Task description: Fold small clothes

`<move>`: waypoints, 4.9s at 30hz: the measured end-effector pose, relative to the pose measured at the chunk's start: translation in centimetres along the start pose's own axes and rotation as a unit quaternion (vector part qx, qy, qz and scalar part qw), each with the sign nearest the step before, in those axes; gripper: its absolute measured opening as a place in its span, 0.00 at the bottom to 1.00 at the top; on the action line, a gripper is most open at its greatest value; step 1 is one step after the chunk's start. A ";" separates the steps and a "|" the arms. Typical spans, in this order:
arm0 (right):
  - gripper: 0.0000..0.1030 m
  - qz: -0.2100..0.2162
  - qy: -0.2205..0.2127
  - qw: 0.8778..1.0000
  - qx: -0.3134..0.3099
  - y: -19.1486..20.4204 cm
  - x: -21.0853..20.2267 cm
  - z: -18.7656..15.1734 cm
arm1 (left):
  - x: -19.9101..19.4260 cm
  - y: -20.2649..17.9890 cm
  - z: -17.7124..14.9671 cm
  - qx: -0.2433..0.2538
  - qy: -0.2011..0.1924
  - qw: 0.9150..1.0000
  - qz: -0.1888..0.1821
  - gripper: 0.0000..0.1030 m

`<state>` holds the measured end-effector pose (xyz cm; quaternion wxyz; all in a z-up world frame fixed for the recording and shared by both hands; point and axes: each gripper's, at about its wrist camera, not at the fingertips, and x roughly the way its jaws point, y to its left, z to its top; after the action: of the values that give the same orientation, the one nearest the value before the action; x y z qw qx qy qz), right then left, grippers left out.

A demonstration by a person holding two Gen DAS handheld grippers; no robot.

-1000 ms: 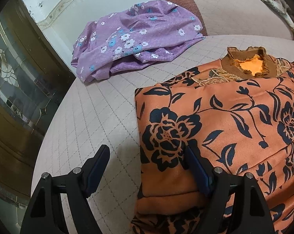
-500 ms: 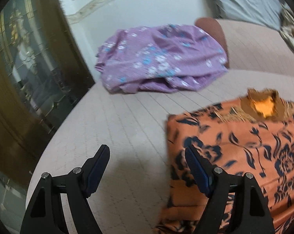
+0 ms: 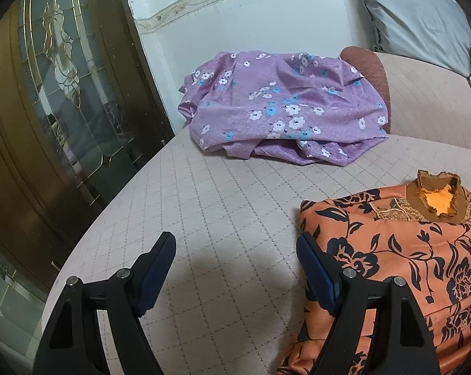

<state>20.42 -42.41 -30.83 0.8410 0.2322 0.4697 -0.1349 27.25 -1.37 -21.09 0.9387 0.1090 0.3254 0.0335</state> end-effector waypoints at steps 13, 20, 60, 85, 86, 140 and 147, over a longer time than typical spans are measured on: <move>0.21 0.000 -0.001 1.000 -0.001 0.0 0.0 0.0 | -0.2 -0.9 -0.2 0.013 0.001 1.000 -0.006 0.78; 0.21 0.000 -0.001 1.000 -0.002 0.1 0.0 0.0 | -0.2 -1.5 -0.1 0.018 -0.001 1.000 -0.008 0.78; 0.22 0.133 -0.042 0.990 0.007 1.6 -1.7 0.4 | 4.1 -6.2 -0.5 0.052 0.100 0.985 -0.128 0.83; 0.23 0.222 0.115 0.956 -0.153 8.4 1.0 -2.4 | 2.5 -8.4 -1.9 0.176 0.096 0.961 -0.190 0.83; 0.23 0.215 0.100 0.961 -0.143 7.8 0.8 -2.1 | 2.4 -8.2 -1.6 0.165 0.094 0.963 -0.190 0.83; 0.51 0.166 0.018 0.986 -0.027 4.3 1.5 -1.6 | 3.0 -6.9 -3.4 0.159 0.107 0.972 -0.140 0.87; 0.51 0.184 -0.011 0.983 -0.018 4.0 -0.8 -2.3 | 1.2 -5.1 -3.8 0.142 0.102 0.977 -0.123 0.86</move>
<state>20.08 -37.77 -30.14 0.8608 0.2977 0.4119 0.0284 25.79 -5.49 -25.84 0.8725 0.1966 0.4313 -0.1183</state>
